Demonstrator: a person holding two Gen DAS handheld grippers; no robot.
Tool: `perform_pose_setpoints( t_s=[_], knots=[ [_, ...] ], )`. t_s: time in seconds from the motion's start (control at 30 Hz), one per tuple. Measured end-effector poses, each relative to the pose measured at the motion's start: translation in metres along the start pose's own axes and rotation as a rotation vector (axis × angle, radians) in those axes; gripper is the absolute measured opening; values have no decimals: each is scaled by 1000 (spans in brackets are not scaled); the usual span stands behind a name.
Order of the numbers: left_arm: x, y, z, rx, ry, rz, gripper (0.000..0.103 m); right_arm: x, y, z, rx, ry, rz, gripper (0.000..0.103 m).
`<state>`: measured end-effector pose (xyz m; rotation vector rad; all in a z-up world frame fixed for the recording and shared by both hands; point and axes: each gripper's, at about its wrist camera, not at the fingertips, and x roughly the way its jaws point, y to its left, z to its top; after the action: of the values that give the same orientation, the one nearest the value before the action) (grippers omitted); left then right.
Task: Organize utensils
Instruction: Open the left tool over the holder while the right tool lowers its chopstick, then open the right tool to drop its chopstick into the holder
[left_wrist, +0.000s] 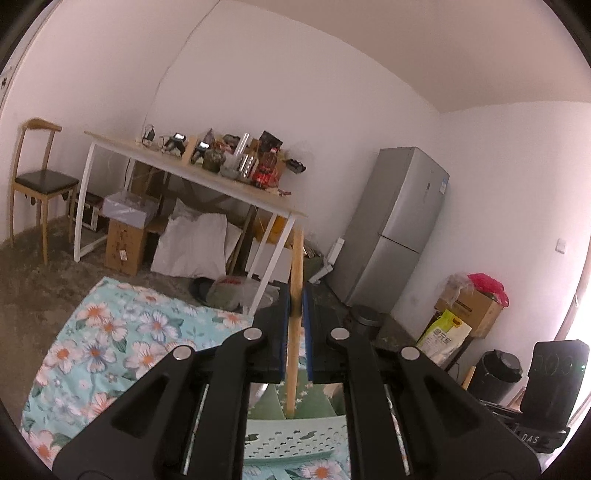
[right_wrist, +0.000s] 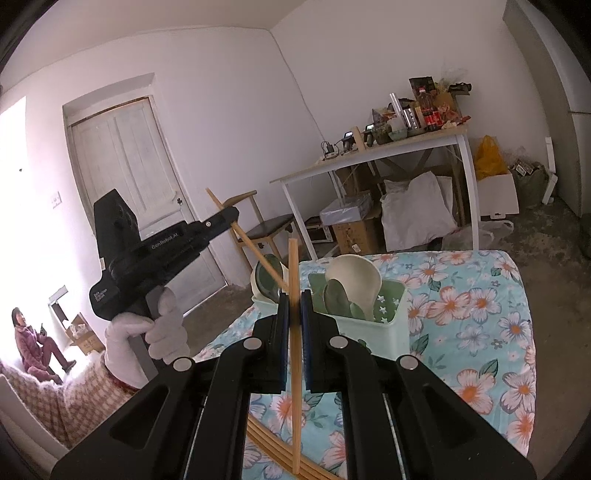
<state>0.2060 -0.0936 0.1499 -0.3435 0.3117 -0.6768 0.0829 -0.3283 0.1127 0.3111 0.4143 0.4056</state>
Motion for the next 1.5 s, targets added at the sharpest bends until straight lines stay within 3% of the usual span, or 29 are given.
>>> perform_pose_setpoints(
  t_s=[0.07, 0.27, 0.53, 0.73, 1.0, 1.27, 1.5],
  knots=[
    [-5, 3, -2, -9, 3, -2, 20, 0, -1, 1, 0, -1, -4, 7],
    [-27, 9, 1, -27, -26, -5, 33, -4, 5, 9, -18, -23, -12, 7],
    [-74, 19, -8, -38, -39, 47, 57, -16, 26, 50, -99, -136, -3, 7],
    [-104, 32, -38, -36, 36, 124, 76, -17, 46, 88, -194, -233, 7, 7],
    [-136, 57, -89, -72, 144, 228, 82, 10, 61, 123, -292, -303, -45, 7],
    [-162, 81, -135, -120, 219, 338, 82, 63, 47, 117, -300, -223, -103, 7],
    [-163, 89, -138, -145, 225, 349, 83, 97, 17, 98, -229, -44, -152, 9]
  ],
)
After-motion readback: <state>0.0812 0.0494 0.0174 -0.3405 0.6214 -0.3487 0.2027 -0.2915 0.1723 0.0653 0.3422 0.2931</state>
